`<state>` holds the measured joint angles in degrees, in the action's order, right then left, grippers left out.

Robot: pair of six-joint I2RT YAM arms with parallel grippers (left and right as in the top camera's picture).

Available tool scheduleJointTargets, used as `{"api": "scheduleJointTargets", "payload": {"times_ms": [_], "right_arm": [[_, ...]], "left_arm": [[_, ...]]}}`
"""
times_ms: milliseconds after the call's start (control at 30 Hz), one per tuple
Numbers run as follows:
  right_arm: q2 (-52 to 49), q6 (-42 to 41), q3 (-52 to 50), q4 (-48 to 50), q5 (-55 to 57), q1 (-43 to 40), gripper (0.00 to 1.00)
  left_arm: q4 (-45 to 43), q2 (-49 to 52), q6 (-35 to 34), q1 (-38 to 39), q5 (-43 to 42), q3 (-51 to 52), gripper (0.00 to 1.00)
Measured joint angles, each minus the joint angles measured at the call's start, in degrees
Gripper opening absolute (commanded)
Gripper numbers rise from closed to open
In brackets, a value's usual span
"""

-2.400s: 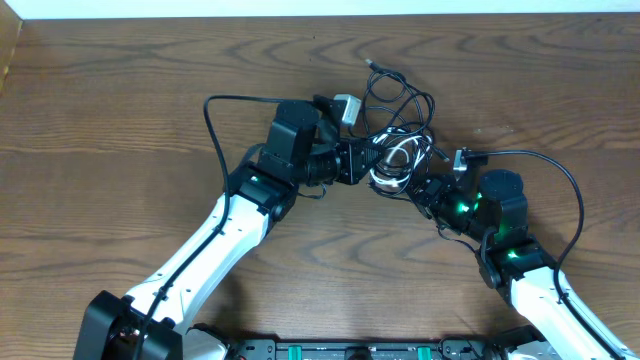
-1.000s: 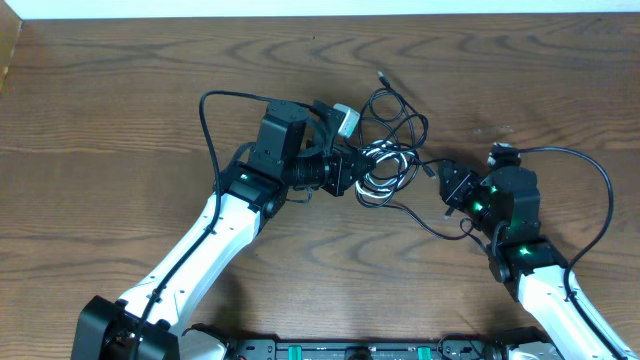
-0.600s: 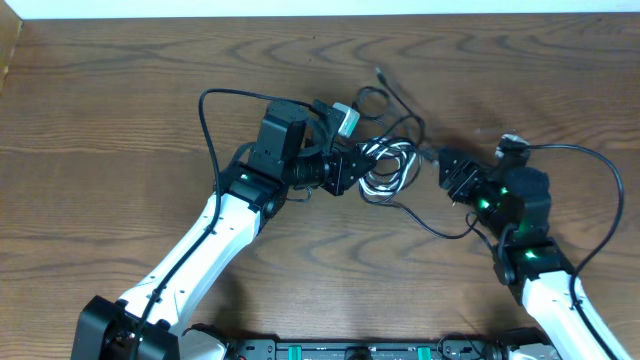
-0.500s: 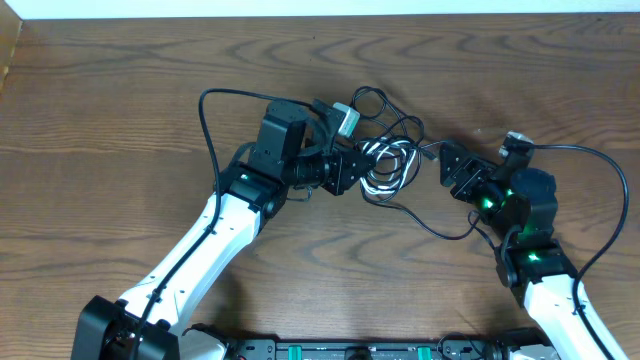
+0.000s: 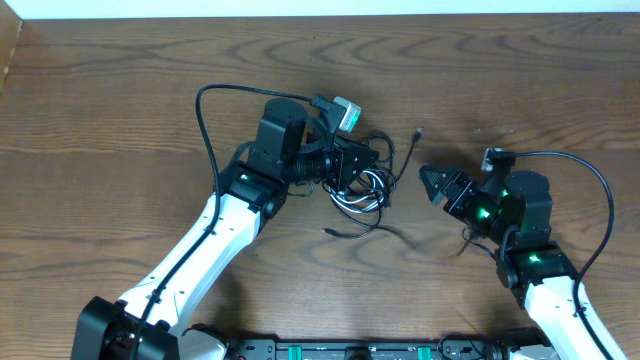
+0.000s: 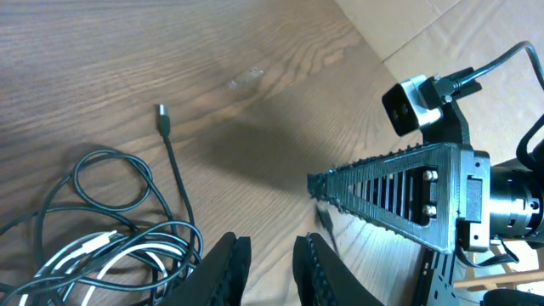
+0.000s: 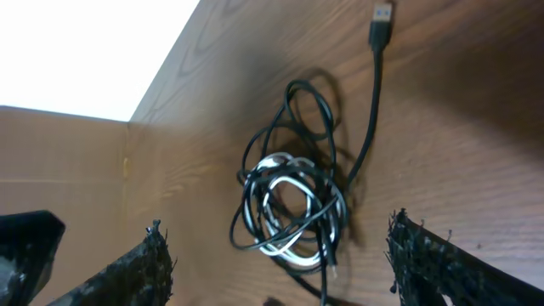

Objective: Untangle cables

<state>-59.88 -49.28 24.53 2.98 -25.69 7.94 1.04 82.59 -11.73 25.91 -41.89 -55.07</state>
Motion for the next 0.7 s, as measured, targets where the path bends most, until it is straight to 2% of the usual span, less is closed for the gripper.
{"api": "scheduleJointTargets", "payload": {"times_ms": [67,100,233,367,600,700], "right_arm": [[0.0,-0.2,0.0,-0.2,-0.7,0.0,0.80],[0.0,-0.2,0.0,-0.2,-1.0,0.0,0.80],[0.0,-0.1,0.0,-1.9,-1.2,0.0,0.81],[0.0,0.0,0.0,-3.7,0.6,0.0,0.81],[0.0,0.1,0.0,-4.0,4.4,0.0,0.82],[0.0,0.2,0.0,-4.2,5.7,0.0,0.82]], "left_arm": [[0.0,0.0,0.0,0.0,0.2,0.0,0.24],[0.8,0.0,0.0,0.0,1.4,0.0,0.30],[8.0,-0.2,-0.2,0.0,12.7,0.0,0.35],[14.0,-0.2,-3.4,0.0,24.5,0.0,0.36],[23.1,-0.2,-16.4,0.0,32.1,0.0,0.36],[31.3,-0.2,-28.5,0.0,33.2,0.0,0.38]]}}
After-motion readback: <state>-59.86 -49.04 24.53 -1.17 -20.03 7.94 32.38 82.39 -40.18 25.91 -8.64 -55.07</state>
